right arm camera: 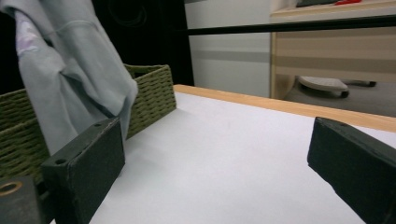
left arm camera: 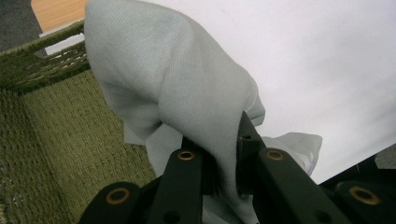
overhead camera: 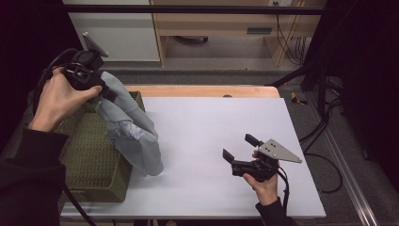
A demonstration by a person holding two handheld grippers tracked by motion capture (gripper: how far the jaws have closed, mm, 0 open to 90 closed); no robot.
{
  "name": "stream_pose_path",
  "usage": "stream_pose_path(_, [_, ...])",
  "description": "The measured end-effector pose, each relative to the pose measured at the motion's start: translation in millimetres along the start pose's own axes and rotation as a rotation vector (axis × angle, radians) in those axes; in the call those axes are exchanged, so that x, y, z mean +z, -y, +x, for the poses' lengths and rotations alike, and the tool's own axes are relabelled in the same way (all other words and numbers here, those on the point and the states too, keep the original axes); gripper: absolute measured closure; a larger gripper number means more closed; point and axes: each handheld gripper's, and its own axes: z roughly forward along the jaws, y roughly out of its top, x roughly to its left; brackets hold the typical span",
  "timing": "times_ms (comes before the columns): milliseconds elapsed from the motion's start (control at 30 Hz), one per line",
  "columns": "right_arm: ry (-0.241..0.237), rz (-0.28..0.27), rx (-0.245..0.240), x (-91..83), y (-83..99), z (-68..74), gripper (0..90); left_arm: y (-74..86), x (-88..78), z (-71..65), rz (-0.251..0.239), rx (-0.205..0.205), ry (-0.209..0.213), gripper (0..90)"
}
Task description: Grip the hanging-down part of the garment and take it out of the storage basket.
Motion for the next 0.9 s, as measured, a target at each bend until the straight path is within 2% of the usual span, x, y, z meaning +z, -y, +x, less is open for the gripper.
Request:
stream_pose_path(267, [0.086,-0.009,-0.006,-19.1,9.8,-11.7,2.5,1.0,-0.4,-0.1,-0.003,0.001,-0.001,82.7])
stream_pose_path(500, [0.13,-0.004,-0.013,-33.0,19.6,-17.8,0.7,1.8,-0.5,1.0,-0.005,0.002,0.002,82.7])
stream_pose_path(667, [0.121,-0.011,-0.038,-39.2,26.1,-17.0,0.3,3.8,-1.4,3.8,-0.008,0.0,0.007,82.8])
stream_pose_path(900, [0.119,0.003,-0.023,-39.9,37.2,-15.4,0.3,5.5,-1.9,6.4,-0.013,-0.005,0.008,82.7])
